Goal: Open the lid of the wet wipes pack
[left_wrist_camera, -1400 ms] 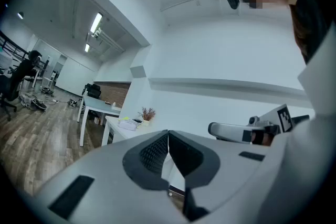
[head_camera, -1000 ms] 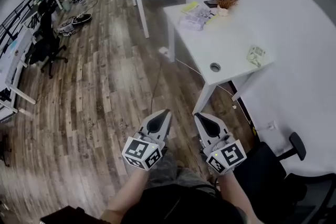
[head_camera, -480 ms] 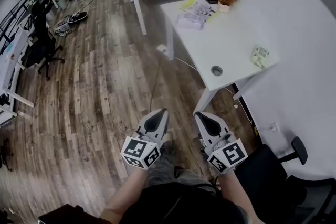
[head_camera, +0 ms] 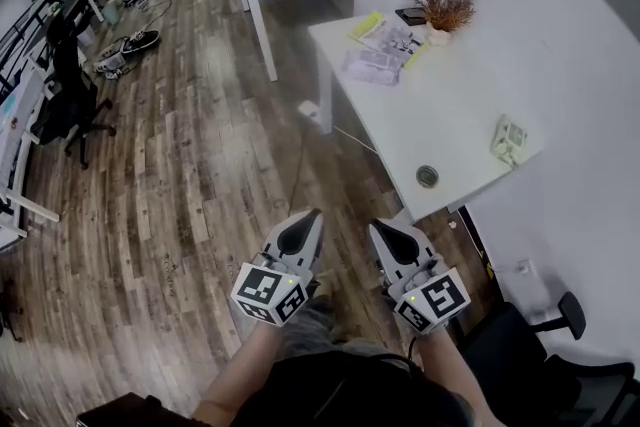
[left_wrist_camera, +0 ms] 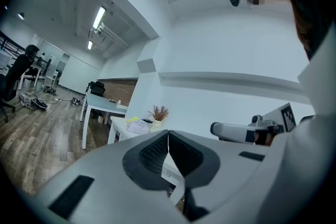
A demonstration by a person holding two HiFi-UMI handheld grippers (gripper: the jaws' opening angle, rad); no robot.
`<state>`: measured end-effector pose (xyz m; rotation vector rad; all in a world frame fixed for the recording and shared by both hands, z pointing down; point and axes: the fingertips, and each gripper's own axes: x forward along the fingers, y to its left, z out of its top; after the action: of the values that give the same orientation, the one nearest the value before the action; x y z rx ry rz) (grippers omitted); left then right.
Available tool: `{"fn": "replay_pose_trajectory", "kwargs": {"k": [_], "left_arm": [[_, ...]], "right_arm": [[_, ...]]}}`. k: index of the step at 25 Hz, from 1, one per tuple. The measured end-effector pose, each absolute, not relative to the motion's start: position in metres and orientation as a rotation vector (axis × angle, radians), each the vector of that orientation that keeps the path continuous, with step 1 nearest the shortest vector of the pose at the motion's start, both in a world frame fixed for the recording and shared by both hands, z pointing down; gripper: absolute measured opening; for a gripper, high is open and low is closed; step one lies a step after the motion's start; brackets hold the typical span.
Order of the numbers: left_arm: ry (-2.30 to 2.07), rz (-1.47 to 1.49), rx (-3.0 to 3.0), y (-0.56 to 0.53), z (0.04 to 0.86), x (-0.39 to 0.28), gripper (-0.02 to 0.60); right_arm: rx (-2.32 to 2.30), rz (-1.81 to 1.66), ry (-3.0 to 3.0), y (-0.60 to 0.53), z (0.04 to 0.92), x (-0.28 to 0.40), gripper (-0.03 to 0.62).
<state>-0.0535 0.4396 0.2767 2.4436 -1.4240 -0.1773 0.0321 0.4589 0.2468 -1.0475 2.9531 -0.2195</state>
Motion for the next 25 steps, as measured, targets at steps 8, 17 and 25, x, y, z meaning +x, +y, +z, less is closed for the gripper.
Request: {"fn": "replay_pose_trajectory", "kwargs": {"k": [8,17,25], "left_arm": [[-1.375,-0.193,2.454,0.377,0.280,-0.074,0.015],[-1.356,-0.166,2.473,0.332,0.287,-0.094,0.015],[-1.337,-0.154,2.435,0.316,0.297,-0.099,0.015]], "right_arm": [[-1.106,-0.237,2.948,0.402,0.254,0.010,0.020],[-1.133,-0.298,2.881,0.363,0.264,-0.005,0.020],[-1.167,-0.347,2.876,0.344,0.271,-0.004,0.020]]}}
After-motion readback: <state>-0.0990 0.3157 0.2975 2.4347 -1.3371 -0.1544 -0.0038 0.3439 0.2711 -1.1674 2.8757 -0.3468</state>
